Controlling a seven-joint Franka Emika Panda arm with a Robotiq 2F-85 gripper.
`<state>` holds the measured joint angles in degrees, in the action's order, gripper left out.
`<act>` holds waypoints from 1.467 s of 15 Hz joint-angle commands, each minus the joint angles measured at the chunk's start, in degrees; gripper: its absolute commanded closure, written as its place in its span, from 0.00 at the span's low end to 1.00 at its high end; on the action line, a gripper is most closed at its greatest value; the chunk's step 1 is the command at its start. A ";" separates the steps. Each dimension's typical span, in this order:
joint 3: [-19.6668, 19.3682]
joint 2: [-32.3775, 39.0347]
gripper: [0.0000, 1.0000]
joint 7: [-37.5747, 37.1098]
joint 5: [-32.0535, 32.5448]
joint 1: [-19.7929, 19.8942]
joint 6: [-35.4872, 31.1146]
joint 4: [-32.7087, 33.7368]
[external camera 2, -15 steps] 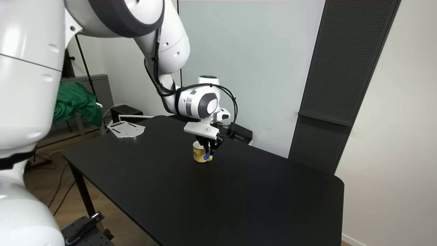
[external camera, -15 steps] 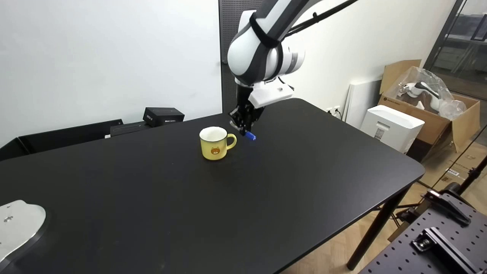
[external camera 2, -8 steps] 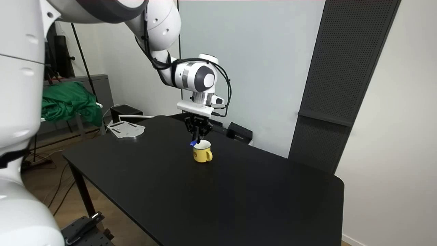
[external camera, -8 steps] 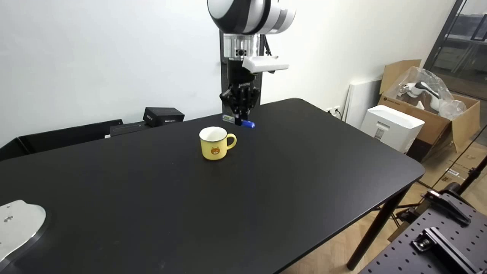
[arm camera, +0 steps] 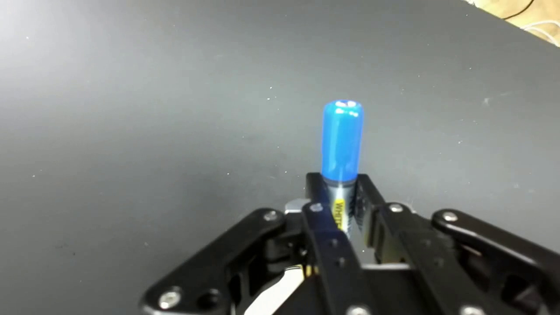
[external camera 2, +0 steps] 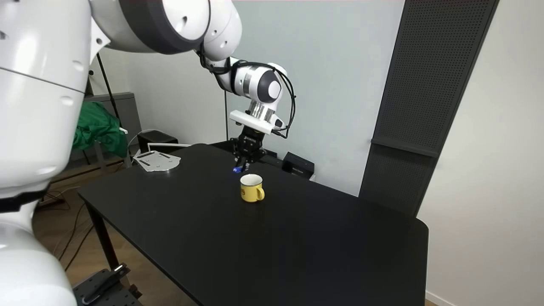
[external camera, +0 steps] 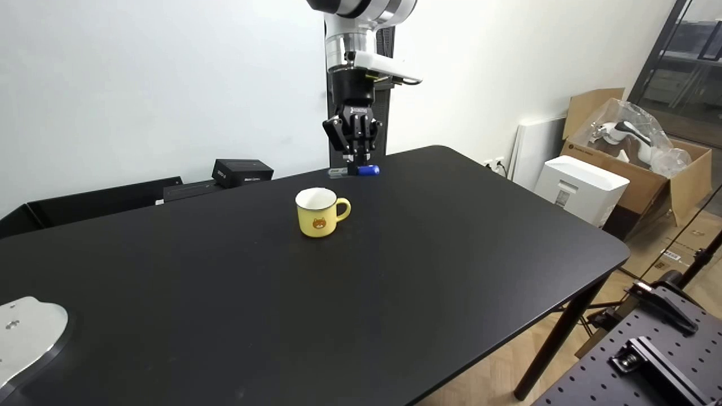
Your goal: Put the marker into the cup.
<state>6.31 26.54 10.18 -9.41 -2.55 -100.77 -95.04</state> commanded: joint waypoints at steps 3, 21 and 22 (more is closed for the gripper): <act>-0.73 1.38 0.95 -2.28 1.74 -0.93 1.36 1.40; -1.19 20.14 0.95 -6.59 6.49 -3.74 11.88 25.58; -1.16 20.90 0.95 -6.28 6.67 -3.87 12.13 26.69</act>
<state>5.46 43.67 5.21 -3.34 -5.63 -91.97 -75.07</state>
